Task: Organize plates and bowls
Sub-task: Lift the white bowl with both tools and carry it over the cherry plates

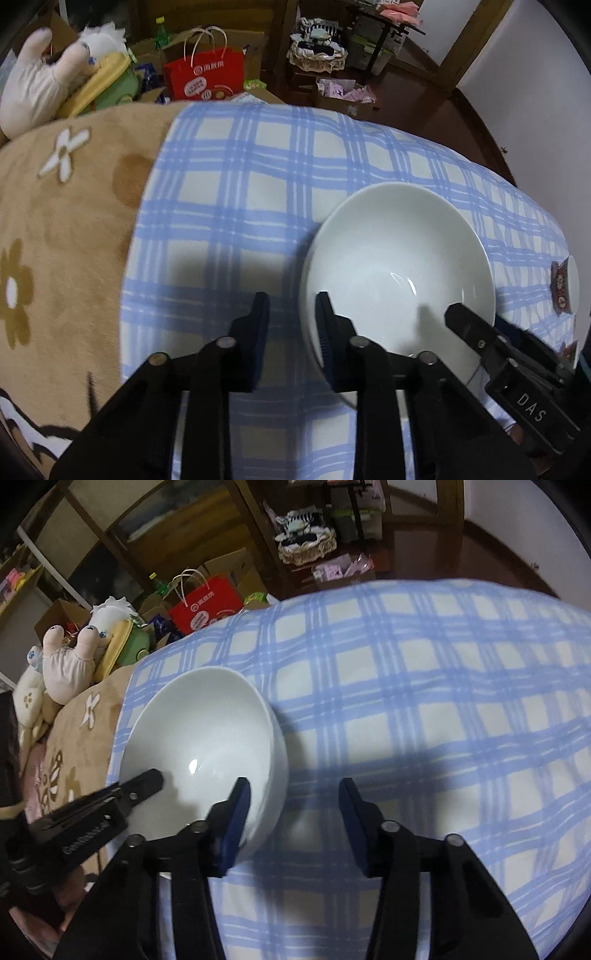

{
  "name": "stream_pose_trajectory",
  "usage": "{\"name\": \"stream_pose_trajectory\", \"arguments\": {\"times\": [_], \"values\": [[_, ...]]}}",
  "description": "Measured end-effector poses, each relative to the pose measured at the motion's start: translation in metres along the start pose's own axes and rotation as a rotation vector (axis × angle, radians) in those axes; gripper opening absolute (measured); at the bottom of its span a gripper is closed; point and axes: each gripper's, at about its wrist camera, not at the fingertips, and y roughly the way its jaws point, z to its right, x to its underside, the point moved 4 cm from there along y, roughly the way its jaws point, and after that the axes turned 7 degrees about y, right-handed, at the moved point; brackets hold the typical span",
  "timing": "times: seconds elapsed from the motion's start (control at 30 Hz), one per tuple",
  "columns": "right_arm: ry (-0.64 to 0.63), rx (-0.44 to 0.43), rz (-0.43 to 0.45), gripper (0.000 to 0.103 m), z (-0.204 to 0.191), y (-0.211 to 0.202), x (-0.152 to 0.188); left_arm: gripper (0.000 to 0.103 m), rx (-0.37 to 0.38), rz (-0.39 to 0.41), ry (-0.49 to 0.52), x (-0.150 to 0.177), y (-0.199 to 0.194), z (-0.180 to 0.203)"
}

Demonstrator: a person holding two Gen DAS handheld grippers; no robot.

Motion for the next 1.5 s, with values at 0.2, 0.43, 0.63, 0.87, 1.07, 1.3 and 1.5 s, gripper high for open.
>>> {"name": "stream_pose_trajectory", "arguments": {"times": [0.2, 0.43, 0.63, 0.87, 1.07, 1.3, 1.5], "values": [[-0.012, -0.042, -0.029, 0.020, -0.009, 0.002, 0.007, 0.010, 0.006, -0.001, 0.003, 0.008, 0.000, 0.008], [-0.021, -0.063, -0.017, 0.018, -0.003, -0.014, 0.019, 0.009, 0.013, 0.002, 0.021, 0.020, -0.012, 0.015], [-0.014, -0.060, -0.016, 0.018, 0.010, -0.032, 0.026, 0.009, 0.025, -0.009, 0.029, 0.037, -0.022, 0.029], [0.005, -0.056, -0.001, 0.018, 0.030, -0.057, 0.044, 0.010, 0.056, -0.013, 0.042, 0.059, -0.038, 0.050], [0.024, -0.054, 0.016, 0.018, 0.048, -0.074, 0.053, 0.010, 0.070, 0.000, 0.048, 0.066, -0.048, 0.073], [0.075, -0.076, 0.038, 0.018, 0.077, -0.085, 0.058, 0.010, 0.044, 0.017, 0.086, 0.071, -0.050, 0.101], [0.100, -0.051, 0.043, 0.018, 0.093, -0.078, 0.060, 0.010, 0.092, -0.010, 0.089, 0.075, -0.027, 0.111]]}}
